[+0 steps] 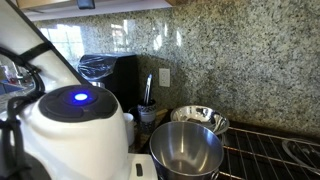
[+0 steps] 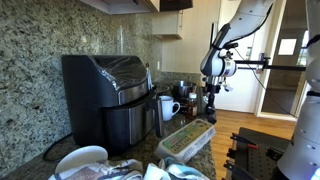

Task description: Twist the first knob on the stove

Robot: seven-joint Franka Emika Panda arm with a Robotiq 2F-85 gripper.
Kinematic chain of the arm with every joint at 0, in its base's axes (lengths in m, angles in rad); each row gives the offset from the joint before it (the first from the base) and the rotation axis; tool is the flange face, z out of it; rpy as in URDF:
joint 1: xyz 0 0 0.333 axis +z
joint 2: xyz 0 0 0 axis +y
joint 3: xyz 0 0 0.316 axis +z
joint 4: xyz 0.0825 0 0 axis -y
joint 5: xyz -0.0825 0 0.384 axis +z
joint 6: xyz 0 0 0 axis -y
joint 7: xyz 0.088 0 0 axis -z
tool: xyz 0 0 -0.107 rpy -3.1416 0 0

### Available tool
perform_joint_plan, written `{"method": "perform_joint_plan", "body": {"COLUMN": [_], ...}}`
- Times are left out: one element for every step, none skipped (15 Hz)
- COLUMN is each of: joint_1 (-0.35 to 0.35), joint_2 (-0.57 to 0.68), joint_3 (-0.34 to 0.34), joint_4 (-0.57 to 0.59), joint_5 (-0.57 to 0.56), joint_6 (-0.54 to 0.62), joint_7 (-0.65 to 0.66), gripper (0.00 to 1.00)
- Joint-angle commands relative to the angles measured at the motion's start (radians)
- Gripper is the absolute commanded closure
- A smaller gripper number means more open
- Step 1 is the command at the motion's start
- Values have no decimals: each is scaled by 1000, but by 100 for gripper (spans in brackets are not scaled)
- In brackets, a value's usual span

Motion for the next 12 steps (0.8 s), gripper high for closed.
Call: {"method": "perform_joint_plan", "body": {"joint_1": [31,38,42,48,53,57,63,64,64,65,65,64], "joint_2": [-1,-2,-1,-2,-3,-4,-7,-5,-3,-2,-3,-4], "joint_3": [33,40,48,52,55,56,55,52,46,41,36,31], "joint_4": [19,26,33,39,44,50,53,60,68,77,84,89], "joint_5": [-3,-8,-9,-13,-18,-23,-28,-32,-42,-54,-71,-85], "joint_6": [-16,-16,-18,-21,-23,-25,-27,-29,-35,-45,-55,-62], "joint_7": [82,100,114,131,145,159,172,184,194,210,226,239], "gripper": [1,0,0,0,0,0,0,0,0,0,0,0]}}
